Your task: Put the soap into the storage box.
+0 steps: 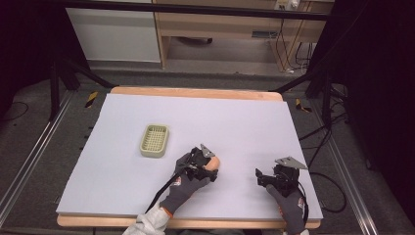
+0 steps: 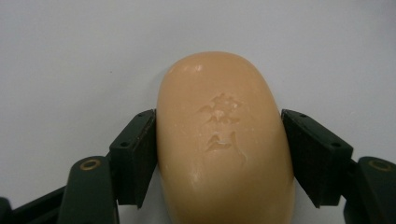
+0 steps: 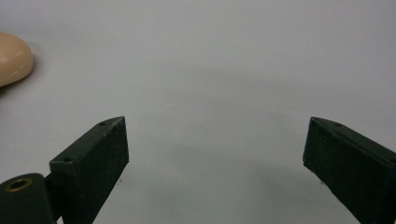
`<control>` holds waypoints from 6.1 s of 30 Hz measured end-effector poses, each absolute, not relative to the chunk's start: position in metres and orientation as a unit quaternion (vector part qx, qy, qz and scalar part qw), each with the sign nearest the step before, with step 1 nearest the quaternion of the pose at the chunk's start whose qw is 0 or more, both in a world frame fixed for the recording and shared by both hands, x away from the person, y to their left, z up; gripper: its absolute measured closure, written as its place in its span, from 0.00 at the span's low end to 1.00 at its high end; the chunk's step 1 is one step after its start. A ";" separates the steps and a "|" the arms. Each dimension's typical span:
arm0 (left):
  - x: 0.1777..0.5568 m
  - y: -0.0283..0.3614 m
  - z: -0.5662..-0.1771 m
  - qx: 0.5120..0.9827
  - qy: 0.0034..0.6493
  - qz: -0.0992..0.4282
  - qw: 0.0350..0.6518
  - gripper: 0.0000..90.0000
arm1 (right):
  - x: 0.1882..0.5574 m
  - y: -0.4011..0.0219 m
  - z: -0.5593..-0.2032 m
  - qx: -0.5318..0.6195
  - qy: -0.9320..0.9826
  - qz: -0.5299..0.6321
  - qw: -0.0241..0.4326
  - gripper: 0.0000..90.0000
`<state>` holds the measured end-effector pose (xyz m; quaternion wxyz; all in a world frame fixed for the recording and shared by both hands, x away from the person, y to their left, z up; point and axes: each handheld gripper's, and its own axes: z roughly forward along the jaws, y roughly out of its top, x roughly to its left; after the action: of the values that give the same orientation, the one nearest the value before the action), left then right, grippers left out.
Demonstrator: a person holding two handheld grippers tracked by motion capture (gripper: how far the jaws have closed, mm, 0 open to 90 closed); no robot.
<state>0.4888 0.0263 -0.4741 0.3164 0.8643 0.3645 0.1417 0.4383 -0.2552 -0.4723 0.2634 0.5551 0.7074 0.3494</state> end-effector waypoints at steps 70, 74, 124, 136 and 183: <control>0.469 0.128 -0.425 0.839 0.385 0.146 0.355 0.35 | 0.436 -0.260 -0.471 0.562 0.699 0.354 0.265 0.08; 0.470 0.131 -0.424 0.837 0.389 0.148 0.355 0.35 | 0.436 -0.261 -0.471 0.562 0.699 0.355 0.265 0.08; 0.513 0.173 -0.403 0.789 0.449 0.192 0.375 0.35 | 0.437 -0.257 -0.472 0.558 0.703 0.356 0.261 0.08; 0.527 0.187 -0.409 0.780 0.469 0.201 0.362 0.35 | 0.437 -0.258 -0.472 0.559 0.702 0.356 0.262 0.08; 0.564 0.201 -0.446 0.774 0.505 0.197 0.328 0.35 | 0.438 -0.257 -0.472 0.558 0.704 0.353 0.262 0.08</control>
<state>0.5642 0.2012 -0.4455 0.3277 0.7737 0.5052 0.1969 0.4380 -0.2570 -0.4724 0.2622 0.5578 0.7041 0.3525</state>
